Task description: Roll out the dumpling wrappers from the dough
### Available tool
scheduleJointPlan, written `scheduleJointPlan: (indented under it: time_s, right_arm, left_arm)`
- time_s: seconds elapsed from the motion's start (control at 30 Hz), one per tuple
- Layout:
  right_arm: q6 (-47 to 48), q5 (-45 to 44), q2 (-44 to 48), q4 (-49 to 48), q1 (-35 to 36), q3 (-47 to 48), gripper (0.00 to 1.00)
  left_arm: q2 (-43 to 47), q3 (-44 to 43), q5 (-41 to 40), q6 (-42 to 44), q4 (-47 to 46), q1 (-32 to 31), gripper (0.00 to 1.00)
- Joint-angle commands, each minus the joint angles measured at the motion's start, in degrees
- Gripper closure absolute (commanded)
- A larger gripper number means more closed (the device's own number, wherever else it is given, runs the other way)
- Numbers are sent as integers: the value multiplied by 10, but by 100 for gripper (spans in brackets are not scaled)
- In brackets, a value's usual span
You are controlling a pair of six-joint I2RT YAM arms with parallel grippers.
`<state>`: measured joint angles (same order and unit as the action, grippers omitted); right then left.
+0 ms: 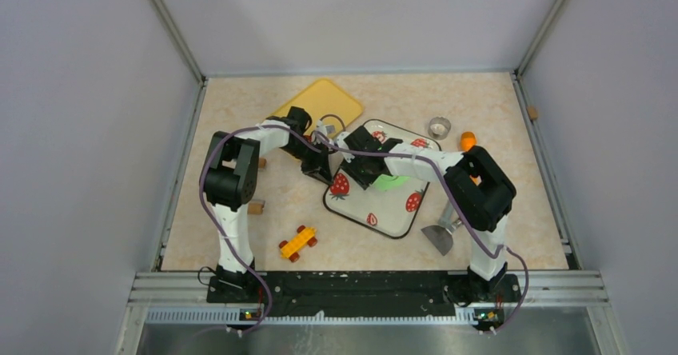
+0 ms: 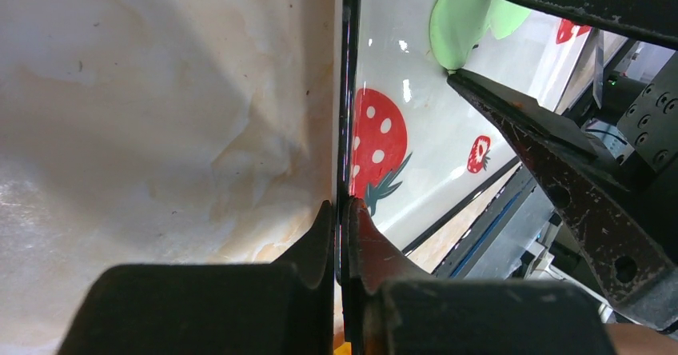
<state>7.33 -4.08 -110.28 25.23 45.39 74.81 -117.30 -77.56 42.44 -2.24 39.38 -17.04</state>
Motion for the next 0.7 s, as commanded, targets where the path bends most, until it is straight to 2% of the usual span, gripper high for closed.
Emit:
scheduleJointPlan:
  time_s: [0.0, 0.2, 0.3, 0.5, 0.67]
  right_arm:
    - [20, -20, 14, -4, -1, -11, 57]
    - [58, -2, 7, -18, -3, -12, 67]
    - [74, -6, 12, -20, -3, -6, 75]
    - [90, -16, 26, -9, -13, 15, 99]
    - [90, -28, 43, 1, -32, 24, 100]
  left_arm:
    - [-13, 7, -53, 16, -17, 4, 100]
    - [-15, 5, -46, 17, -12, 4, 100]
    - [-14, 5, -45, 17, -11, 4, 100]
    - [-18, 2, -42, 31, -9, 4, 100]
    - [-21, -1, -40, 33, -7, 5, 100]
